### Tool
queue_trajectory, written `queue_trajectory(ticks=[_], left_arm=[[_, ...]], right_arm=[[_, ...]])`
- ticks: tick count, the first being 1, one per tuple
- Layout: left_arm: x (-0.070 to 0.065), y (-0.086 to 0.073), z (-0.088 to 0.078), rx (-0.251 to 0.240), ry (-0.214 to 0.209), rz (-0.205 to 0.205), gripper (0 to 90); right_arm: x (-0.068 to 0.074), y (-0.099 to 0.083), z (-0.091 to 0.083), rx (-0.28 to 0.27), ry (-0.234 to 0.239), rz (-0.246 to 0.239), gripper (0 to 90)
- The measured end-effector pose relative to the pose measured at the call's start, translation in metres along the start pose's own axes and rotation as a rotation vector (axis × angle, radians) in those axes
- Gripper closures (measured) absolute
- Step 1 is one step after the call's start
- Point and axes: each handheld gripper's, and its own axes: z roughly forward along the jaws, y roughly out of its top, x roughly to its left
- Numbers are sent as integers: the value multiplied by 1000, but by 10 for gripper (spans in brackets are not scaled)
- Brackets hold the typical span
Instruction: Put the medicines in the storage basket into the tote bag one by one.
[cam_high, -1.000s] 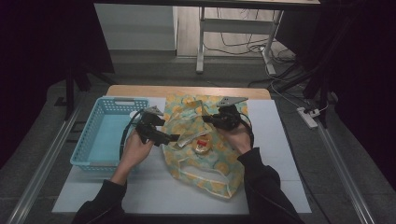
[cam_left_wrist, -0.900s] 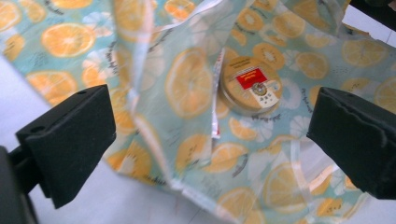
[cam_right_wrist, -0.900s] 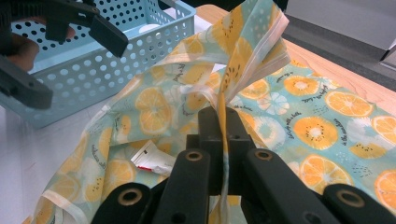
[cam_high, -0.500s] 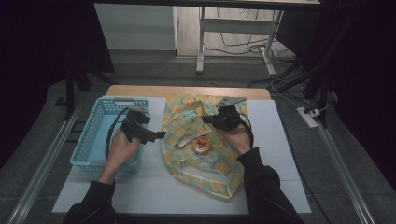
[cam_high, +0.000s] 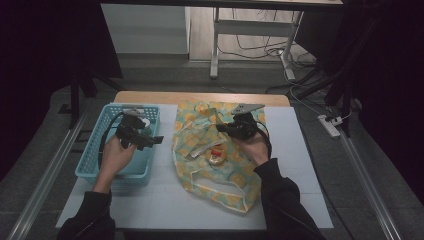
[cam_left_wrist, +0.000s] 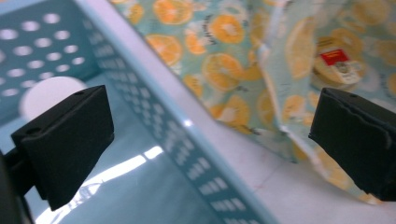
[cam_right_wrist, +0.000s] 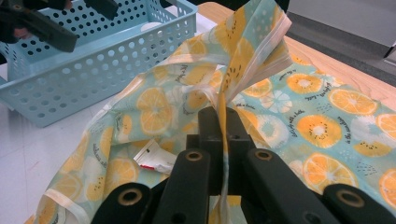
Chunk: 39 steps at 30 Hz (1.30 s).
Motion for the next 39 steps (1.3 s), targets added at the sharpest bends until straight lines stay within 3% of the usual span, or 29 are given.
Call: queue_trajectory(ticks=[8,14,22,31,39], left_arm=[[19,-2,-4,2,62,-30,0],[32,-1,2,45,104,-54,1],[45,1,8,47,150,-93,0],[58,5,15,57,174,-100,0],[67,7,33,120,212,-83,0]], right_arm=[[0,0,0,-1,1,4,895],[0,1,-1,-2,1,2,895],[0,1,-2,-6,2,1,895],[0,2,-2,-8,1,-1,895],[0,2,-2,-10,1,0,895]])
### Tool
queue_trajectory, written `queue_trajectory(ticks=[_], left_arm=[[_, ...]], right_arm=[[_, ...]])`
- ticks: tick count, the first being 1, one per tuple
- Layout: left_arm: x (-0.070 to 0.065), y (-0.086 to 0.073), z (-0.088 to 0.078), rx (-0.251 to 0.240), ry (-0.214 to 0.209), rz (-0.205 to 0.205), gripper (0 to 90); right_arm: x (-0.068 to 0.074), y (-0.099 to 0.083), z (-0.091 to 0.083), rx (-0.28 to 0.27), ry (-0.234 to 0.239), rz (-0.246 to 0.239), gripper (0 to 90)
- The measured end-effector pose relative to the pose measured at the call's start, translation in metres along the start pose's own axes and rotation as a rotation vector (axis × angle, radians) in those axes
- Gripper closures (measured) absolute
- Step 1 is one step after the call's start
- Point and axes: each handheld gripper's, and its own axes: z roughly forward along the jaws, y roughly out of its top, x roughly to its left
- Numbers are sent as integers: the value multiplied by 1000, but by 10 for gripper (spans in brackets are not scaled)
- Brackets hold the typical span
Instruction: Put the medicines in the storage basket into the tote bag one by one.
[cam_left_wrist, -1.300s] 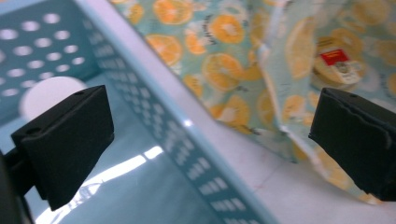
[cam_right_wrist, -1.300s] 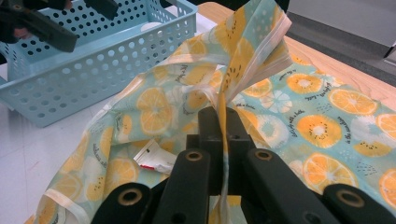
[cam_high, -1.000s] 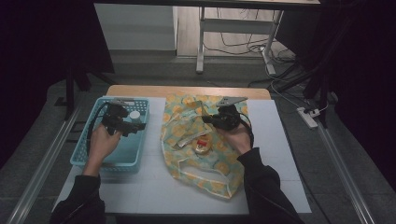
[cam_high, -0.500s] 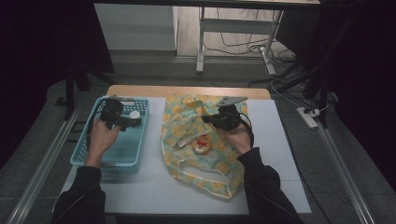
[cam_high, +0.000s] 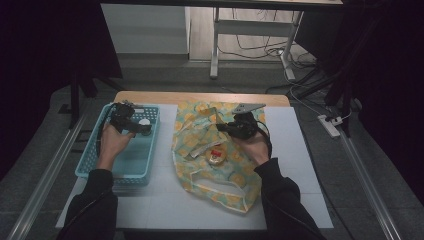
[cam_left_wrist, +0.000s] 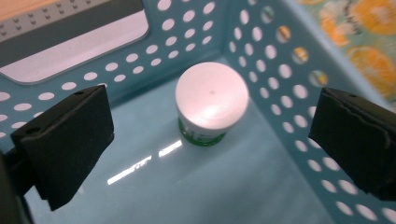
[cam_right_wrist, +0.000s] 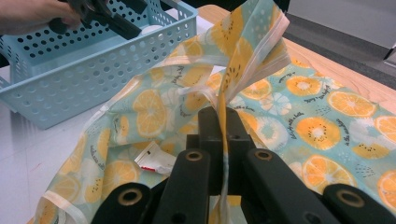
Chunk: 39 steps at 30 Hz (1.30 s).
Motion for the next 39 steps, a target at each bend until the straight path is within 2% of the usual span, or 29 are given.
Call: queue_trajectory(ticks=[7,12,15,19,22,27,28,34,39], left_arm=[[3,2,15,35,6,-11,0],[3,4,20,49,-3,6,37],[1,4,21,63,14,27,126],[0,5,21,73,19,21,251],[2,5,21,70,14,9,333],[3,4,20,62,-30,-2,476],[2,5,20,62,-27,-3,495],[2,5,18,73,-13,-13,505],[3,4,12,54,-29,-33,506]], right_arm=[[0,0,0,-1,0,-2,895],[0,0,0,-2,0,-2,895],[0,0,-1,-2,0,-3,895],[1,0,-1,-3,1,-4,895],[1,0,0,-3,2,-5,895],[0,1,-1,-4,2,-5,895],[0,1,-1,-4,2,-4,895],[1,1,-1,-6,3,-5,895],[0,1,-1,-6,2,-4,895]])
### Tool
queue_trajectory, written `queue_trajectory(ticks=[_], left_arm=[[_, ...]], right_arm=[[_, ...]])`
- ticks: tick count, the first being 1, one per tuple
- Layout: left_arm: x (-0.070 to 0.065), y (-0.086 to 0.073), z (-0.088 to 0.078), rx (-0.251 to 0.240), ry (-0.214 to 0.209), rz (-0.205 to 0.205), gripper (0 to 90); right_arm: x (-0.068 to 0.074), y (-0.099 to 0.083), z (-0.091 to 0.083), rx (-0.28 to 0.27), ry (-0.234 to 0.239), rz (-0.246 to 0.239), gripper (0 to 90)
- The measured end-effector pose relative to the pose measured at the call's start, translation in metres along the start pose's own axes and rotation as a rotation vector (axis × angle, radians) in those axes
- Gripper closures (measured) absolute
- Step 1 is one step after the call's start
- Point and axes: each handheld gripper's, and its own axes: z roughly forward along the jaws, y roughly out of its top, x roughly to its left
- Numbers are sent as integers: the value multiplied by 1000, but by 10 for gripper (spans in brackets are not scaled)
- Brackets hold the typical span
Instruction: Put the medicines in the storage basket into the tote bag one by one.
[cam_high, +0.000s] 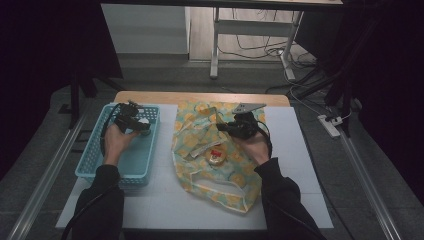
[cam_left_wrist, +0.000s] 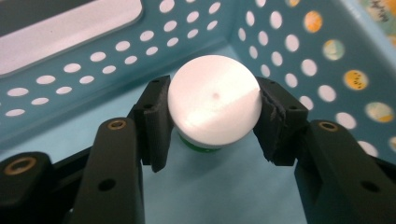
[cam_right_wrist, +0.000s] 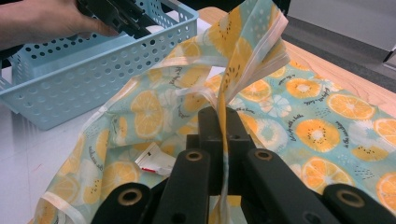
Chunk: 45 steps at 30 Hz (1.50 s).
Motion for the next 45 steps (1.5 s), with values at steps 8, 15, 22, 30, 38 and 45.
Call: queue_trajectory(ticks=[8,15,22,30,38,45], left_arm=[[-2,-3,-15,-24,-22,-7,506],[-9,-4,-29,-46,-26,8,507],[-17,-9,-39,-75,-32,32,507],[-27,-15,-45,-94,-31,54,507],[-36,-21,-48,-103,-44,65,507],[-42,-25,-52,-140,-68,68,507]], right_arm=[[0,0,0,1,-5,-1,895],[0,0,0,3,-5,-4,895],[0,0,-1,0,-6,-4,895],[1,0,0,3,-6,-5,895],[1,0,0,2,-7,-5,895],[1,0,0,1,-6,-6,895]])
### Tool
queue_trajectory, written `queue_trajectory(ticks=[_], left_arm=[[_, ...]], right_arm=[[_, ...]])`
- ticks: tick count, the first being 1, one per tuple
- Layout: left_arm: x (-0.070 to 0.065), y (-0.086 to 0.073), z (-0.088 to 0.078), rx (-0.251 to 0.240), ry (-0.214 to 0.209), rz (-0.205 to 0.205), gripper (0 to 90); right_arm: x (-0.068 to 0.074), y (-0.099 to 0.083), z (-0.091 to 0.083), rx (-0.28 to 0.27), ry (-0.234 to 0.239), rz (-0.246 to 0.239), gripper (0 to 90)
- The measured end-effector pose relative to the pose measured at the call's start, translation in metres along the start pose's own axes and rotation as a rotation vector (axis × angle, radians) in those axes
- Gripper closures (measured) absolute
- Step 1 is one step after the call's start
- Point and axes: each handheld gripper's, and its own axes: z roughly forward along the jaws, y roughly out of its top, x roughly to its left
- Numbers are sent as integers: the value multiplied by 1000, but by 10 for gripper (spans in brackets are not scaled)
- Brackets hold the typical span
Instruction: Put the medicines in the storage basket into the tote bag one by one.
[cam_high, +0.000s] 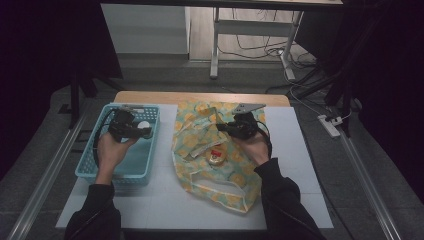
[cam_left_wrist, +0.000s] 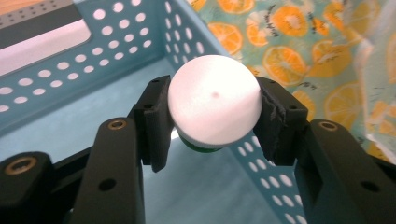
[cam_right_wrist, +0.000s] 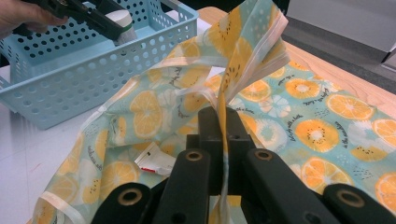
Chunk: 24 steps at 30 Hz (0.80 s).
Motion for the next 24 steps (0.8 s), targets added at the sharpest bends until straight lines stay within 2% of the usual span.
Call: queue_trajectory(ticks=[6,13,16,24], left_arm=[[-8,2,-9,-20,16,25,507],[-13,2,-21,-51,15,31,507],[-17,4,-27,-73,5,38,507],[-40,15,-33,-96,-33,102,508]], right_arm=[[0,0,-1,-2,-1,2,895],[-1,0,-1,-4,-1,4,895],[0,0,-1,-2,0,3,895],[0,0,-1,-2,-1,3,895]])
